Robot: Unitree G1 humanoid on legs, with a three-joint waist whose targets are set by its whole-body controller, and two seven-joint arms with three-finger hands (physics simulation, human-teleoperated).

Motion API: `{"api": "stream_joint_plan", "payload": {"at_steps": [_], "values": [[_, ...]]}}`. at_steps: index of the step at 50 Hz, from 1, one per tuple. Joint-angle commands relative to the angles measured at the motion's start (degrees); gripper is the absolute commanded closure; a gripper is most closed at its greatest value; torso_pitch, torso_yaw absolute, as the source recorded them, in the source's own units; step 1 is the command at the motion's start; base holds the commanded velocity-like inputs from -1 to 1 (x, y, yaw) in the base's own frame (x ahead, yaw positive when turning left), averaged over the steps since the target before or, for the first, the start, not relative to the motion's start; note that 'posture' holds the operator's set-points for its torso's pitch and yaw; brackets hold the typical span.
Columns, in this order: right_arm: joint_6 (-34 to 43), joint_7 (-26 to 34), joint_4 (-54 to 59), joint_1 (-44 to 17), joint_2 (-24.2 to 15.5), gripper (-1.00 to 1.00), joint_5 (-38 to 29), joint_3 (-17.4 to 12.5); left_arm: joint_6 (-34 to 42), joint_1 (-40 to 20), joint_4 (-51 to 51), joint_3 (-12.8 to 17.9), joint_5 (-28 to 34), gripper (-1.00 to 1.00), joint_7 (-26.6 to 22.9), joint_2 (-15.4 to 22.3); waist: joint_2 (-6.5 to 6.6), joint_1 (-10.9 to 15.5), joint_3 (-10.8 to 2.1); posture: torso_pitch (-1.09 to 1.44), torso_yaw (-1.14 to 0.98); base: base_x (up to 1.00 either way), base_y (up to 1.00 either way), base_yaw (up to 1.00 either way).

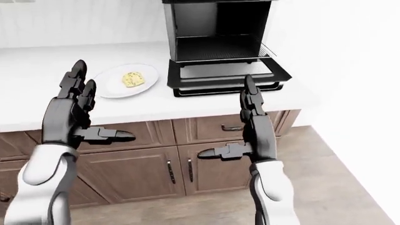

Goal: Place the scone on the rack of the toaster oven.

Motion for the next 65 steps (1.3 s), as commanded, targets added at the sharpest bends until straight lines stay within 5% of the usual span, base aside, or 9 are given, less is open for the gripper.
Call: {"api": "stream_joint_plan", "payload": {"at_steps": [1, 10, 18, 23, 28, 36, 40, 50, 65], "values": [[-1.51, 0.11, -2.13, -1.12, 0.10, -1.00, 0.34, 0.43, -1.81, -1.44, -2.04, 1.01, 0.48, -1.00, 0.12, 0.79, -0.70, 0.09, -0.95, 0.00, 0.00, 0.30, 0.20, 0.00], [-2.06, 0.17, -2.87, -0.53, 0.06, -1.00, 0.08, 0.76, -2.33, -0.81, -2.00, 0.96, 1.05, -1.00, -0.14, 0.39, 5.13, -1.37, -2.98, 0.00, 0.00, 0.13, 0.08, 0.00], [-2.92, 0.12, -2.07, -0.33, 0.30, -1.00, 0.11, 0.59, -2.71, -0.29, -2.01, 0.80, 1.57, -1.00, -0.48, 0.25, -2.10, 0.70, -0.62, 0.00, 0.00, 0.26, 0.21, 0.00], [-3.78, 0.03, -1.70, -0.14, 0.46, -1.00, 0.52, 0.64, -3.02, -0.26, -1.68, 0.57, 1.80, -1.00, -0.62, 0.12, -0.46, -0.13, -1.36, 0.00, 0.00, 0.30, 0.19, 0.00], [-3.67, 0.04, -2.58, 0.39, 0.30, -1.00, 0.46, 0.64, -3.34, -0.01, -1.48, 0.39, 2.17, -1.00, -0.99, 0.05, 6.84, -1.00, -1.25, 0.00, 0.00, 0.30, 0.00, 0.00], [0.17, -0.67, -11.78, -0.78, -0.76, -1.00, 3.82, -3.68, -2.07, -1.84, -1.50, 0.63, 2.33, -1.00, -1.08, 0.60, 4.24, 0.40, -0.37, 0.00, 0.00, 0.14, 0.00, 0.00], [1.22, -0.67, -14.68, 0.20, -1.04, -1.00, 5.27, -5.35, -1.83, -2.00, -1.74, 0.83, 2.34, -1.00, -1.15, 0.78, -0.12, 1.06, -0.85, 0.00, 0.00, 0.00, 0.00, 0.00], [3.77, -0.84, -20.02, 0.27, -1.91, -1.00, 6.77, -8.09, -1.95, -2.32, -1.71, 0.84, 2.44, -1.00, -0.91, 0.83, 2.26, 0.94, -3.59, 0.00, 0.00, 0.01, 0.00, 0.00], [2.69, -0.79, -20.48, 1.53, -1.62, -1.00, 7.46, -8.81, -2.39, -1.47, -2.07, 0.82, 2.96, -1.00, -1.26, 0.75, 1.03, 0.30, -1.24, 0.00, 0.00, 0.11, 0.00, 0.00]]}}
